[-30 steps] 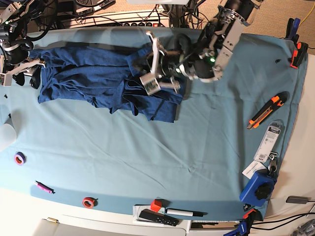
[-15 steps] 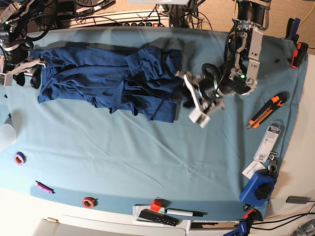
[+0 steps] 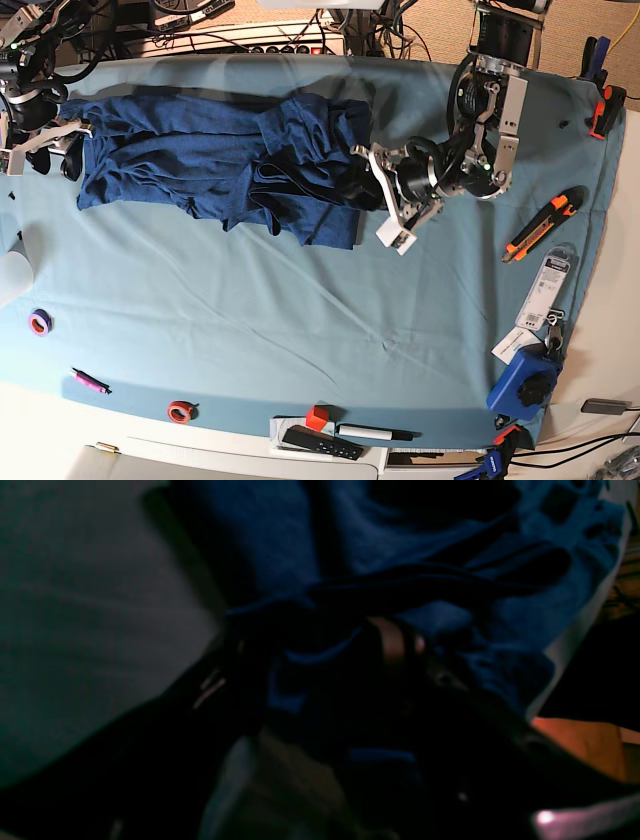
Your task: Layout the t-shirt on the table in an organized manner, then fold the t-shirt properly
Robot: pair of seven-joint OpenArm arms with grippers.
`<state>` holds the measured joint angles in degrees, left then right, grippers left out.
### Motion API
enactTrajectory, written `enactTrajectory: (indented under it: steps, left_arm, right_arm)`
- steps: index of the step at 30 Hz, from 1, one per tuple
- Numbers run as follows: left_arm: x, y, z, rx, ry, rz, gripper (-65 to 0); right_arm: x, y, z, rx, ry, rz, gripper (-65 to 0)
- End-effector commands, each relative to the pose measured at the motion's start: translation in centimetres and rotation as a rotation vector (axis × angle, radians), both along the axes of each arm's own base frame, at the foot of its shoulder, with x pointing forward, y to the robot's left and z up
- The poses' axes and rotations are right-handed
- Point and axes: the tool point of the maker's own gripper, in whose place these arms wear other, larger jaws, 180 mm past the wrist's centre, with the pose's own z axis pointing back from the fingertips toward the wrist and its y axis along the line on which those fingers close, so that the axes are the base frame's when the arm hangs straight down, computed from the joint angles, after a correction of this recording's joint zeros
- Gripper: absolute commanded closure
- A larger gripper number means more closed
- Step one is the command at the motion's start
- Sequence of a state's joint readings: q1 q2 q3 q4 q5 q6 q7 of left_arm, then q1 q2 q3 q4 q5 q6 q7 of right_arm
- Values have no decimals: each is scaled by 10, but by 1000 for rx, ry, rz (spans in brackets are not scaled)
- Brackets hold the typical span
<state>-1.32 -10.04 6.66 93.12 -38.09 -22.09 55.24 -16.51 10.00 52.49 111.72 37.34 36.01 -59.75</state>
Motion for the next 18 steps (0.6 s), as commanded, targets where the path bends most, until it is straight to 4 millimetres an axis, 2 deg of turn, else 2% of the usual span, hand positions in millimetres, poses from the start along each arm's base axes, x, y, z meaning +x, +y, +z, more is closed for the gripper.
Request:
enactTrajectory:
  steps: [1,6,18]
  left_arm:
    - [11,-2,15,-23,-55,3,-298]
    - [21,10,9,62,-87,41,-298]
    - [26,18,5,96,-92,76,-298]
  right_arm:
    - [5,-2,15,-25,-47,12,-349]
    - [5,-2,15,-25,-47,12,-350]
    - [5,-2,15,-25,-47,12,-349]
